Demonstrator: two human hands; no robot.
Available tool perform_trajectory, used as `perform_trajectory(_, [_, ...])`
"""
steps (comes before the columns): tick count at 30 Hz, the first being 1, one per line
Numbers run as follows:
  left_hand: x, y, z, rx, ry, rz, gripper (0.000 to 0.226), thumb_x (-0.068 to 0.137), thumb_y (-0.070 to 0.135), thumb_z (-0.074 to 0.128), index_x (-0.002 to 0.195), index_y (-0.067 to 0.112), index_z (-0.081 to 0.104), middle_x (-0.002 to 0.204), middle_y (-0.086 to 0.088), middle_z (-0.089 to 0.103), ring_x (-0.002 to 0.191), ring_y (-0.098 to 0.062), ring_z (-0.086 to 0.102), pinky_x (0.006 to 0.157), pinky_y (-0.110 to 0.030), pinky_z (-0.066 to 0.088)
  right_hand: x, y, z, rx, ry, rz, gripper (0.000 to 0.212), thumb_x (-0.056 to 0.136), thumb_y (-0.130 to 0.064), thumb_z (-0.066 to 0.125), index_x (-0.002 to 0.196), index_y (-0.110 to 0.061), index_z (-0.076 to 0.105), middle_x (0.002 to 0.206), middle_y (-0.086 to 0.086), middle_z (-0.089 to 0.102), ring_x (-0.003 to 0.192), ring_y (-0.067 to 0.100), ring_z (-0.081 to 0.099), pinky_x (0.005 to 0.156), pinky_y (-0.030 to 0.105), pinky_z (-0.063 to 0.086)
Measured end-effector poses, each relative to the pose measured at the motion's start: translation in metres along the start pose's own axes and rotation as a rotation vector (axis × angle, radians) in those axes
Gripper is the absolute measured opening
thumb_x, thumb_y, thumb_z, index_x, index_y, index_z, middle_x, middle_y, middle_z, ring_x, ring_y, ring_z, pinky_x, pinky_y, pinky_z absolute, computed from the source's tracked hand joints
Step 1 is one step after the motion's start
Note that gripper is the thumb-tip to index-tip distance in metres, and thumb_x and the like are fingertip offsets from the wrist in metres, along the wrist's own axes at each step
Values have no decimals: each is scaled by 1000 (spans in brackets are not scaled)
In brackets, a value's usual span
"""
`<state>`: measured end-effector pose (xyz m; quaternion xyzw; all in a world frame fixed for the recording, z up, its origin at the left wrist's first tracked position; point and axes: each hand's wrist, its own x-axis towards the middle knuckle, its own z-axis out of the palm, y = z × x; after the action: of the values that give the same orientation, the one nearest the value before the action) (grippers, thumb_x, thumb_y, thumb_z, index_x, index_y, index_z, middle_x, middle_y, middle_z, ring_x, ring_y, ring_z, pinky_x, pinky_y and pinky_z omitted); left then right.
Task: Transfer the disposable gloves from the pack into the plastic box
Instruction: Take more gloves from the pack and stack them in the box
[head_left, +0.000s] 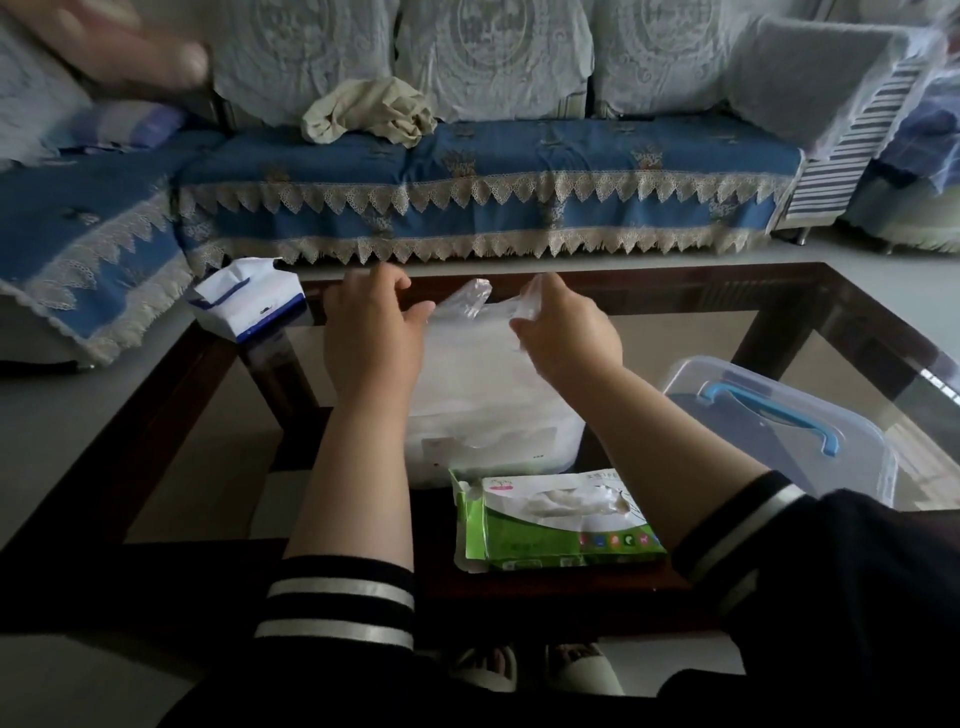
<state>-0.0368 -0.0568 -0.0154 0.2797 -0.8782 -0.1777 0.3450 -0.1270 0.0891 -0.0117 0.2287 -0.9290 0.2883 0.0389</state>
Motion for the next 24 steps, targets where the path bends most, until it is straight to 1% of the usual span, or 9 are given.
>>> perform_trajectory(2, [2, 9, -5, 70, -63, 74, 20, 91, 27, 65, 109, 20, 60, 119, -4, 56, 112, -26, 50, 84, -36, 47, 7, -7, 5, -74, -33, -10, 30, 96, -27, 53, 123, -15, 44, 99, 7, 63, 80, 25, 52, 65, 33, 40])
perform_trajectory(5, [-5, 22, 0, 159, -375, 149, 32, 89, 25, 67, 120, 24, 58, 126, -4, 54, 108, -24, 56, 91, -40, 51, 15, -9, 16, -165, -77, -17, 38, 94, -29, 57, 124, -12, 41, 106, 11, 65, 88, 29, 60, 69, 39, 49])
perform_trajectory(9, [-10, 13, 9, 236, -730, 11, 57, 88, 24, 70, 140, 24, 46, 148, -5, 36, 117, -26, 54, 94, -35, 44, 22, 0, 14, -140, -119, 38, 59, 88, -34, 66, 132, -11, 35, 120, 14, 58, 97, 31, 63, 74, 41, 55])
perform_trajectory(12, [-8, 5, 13, 208, -764, -32, 62, 88, 23, 70, 143, 25, 42, 151, -5, 32, 113, -25, 56, 87, -30, 44, 25, 8, -6, -243, 40, 26, 62, 89, -34, 65, 137, -14, 31, 136, 16, 38, 100, 35, 61, 66, 37, 49])
perform_trajectory(15, [-7, 5, 15, 159, -766, -5, 66, 88, 21, 71, 145, 24, 39, 154, -5, 29, 116, -23, 56, 86, -28, 42, 23, 4, -27, -277, 158, -73, 47, 92, -34, 60, 133, -19, 40, 132, 9, 43, 97, 31, 61, 67, 35, 45])
perform_trajectory(16, [-6, 5, 16, 154, -776, 4, 67, 87, 21, 71, 146, 23, 38, 154, -6, 29, 119, -24, 54, 90, -30, 43, 21, 1, -32, -221, 92, -128, 46, 91, -39, 61, 130, -21, 45, 129, 5, 49, 97, 27, 61, 69, 33, 46])
perform_trajectory(18, [-6, 4, 17, 153, -787, 11, 70, 86, 21, 72, 146, 21, 38, 154, -6, 30, 124, -26, 51, 100, -36, 44, 18, -10, -34, -182, -241, -211, 64, 81, -49, 68, 135, -22, 45, 127, 1, 56, 100, 20, 60, 78, 31, 49])
perform_trajectory(21, [-5, 7, 20, 171, -806, -24, 71, 86, 20, 72, 147, 22, 38, 152, -6, 36, 125, -28, 50, 102, -40, 44, 15, -19, -18, -313, -728, -150, 95, 77, -46, 73, 151, -23, 17, 121, 10, 57, 82, 18, 64, 68, 27, 54])
perform_trajectory(24, [-4, 12, 17, 158, -920, -101, 63, 96, 17, 58, 151, 22, 29, 151, -12, 36, 125, -32, 48, 101, -37, 43, 21, -15, 9, -443, -839, -82, 92, 89, -29, 66, 153, -26, 1, 139, 18, 45, 95, 25, 61, 78, 30, 55])
